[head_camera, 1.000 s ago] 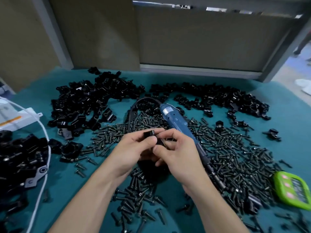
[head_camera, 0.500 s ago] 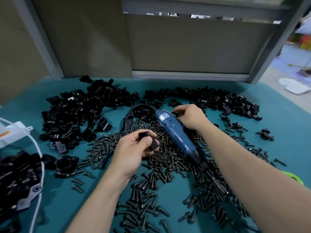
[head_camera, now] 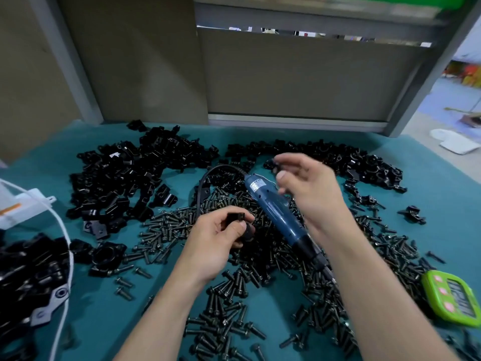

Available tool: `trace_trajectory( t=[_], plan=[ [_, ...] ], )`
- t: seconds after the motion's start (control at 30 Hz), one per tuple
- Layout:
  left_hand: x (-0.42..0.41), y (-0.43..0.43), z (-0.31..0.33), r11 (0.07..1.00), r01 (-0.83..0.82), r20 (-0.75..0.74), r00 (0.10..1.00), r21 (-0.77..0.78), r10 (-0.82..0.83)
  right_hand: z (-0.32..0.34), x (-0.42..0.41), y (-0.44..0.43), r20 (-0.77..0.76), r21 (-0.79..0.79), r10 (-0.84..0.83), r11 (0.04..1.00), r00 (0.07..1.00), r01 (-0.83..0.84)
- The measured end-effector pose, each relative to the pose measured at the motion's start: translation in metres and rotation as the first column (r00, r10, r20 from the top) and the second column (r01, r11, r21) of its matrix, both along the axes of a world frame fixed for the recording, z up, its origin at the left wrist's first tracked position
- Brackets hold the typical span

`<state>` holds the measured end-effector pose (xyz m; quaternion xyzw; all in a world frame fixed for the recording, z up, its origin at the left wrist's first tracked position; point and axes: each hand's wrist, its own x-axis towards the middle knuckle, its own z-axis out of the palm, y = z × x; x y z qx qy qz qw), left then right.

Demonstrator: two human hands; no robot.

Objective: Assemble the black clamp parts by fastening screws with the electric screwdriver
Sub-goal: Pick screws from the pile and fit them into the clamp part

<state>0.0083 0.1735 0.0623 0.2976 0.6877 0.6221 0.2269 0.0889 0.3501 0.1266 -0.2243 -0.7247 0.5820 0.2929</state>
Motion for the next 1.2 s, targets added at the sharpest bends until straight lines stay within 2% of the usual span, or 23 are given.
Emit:
trace_trajectory(
  t=[0.07,0.1,0.2,0.3,0.4,0.53,0.67,0.77,0.83,0.9,1.0,1.1,1.2],
  plan=[
    [0.002,0.000,0.002,0.999,0.029,-0.070,0.997,-0.014,-0.030,-0.007,0.017,-0.031,-0.056,-0.147,0.186,0.970,0.981,-0.192],
    [0.002,0.000,0.002,0.999,0.034,-0.105,0.994,-0.030,-0.037,-0.012,0.022,-0.040,-0.052,-0.156,0.219,0.962,0.974,-0.225],
    [0.007,-0.003,0.002,0.994,0.060,-0.155,0.985,-0.090,-0.073,-0.025,0.029,-0.053,-0.062,-0.108,0.182,0.976,0.981,-0.188],
    [0.009,-0.003,0.000,0.994,0.076,-0.182,0.979,-0.080,-0.090,-0.031,0.031,-0.057,-0.096,-0.089,0.186,0.977,0.978,-0.194],
    [0.005,-0.005,-0.002,0.994,0.107,-0.070,0.992,0.008,-0.106,-0.034,0.032,-0.053,-0.077,-0.101,0.240,0.964,0.968,-0.247],
    [0.001,-0.010,0.001,0.973,0.202,0.103,0.972,0.107,-0.213,-0.035,0.036,-0.046,-0.076,-0.154,0.321,0.931,0.944,-0.329],
    [0.000,-0.010,0.003,0.972,0.210,0.064,0.974,0.107,-0.218,-0.037,0.035,-0.047,-0.119,-0.167,0.302,0.933,0.946,-0.319],
    [0.005,-0.007,0.004,0.987,0.136,0.047,0.989,0.081,-0.140,-0.037,0.034,-0.047,-0.164,-0.301,0.210,0.920,0.964,-0.251],
    [0.008,-0.007,0.002,1.000,0.006,-0.097,0.995,0.020,-0.004,-0.035,0.033,-0.049,-0.167,-0.383,0.162,0.898,0.973,-0.215],
    [0.011,-0.009,0.001,0.988,-0.152,-0.360,0.924,-0.034,0.130,-0.035,0.033,-0.051,-0.144,-0.411,0.146,0.891,0.979,-0.193],
    [0.018,-0.010,0.005,0.963,-0.228,-0.600,0.794,-0.143,0.099,-0.034,0.031,-0.057,-0.112,-0.407,0.144,0.896,0.983,-0.178],
    [0.023,-0.010,0.007,0.949,-0.205,-0.673,0.740,-0.240,-0.011,-0.035,0.032,-0.059,-0.038,-0.302,0.153,0.940,0.988,-0.157],
    [0.026,-0.009,0.008,0.953,-0.170,-0.623,0.782,-0.250,-0.024,-0.037,0.032,-0.060,0.090,-0.131,0.145,0.982,0.985,-0.132]
  ],
)
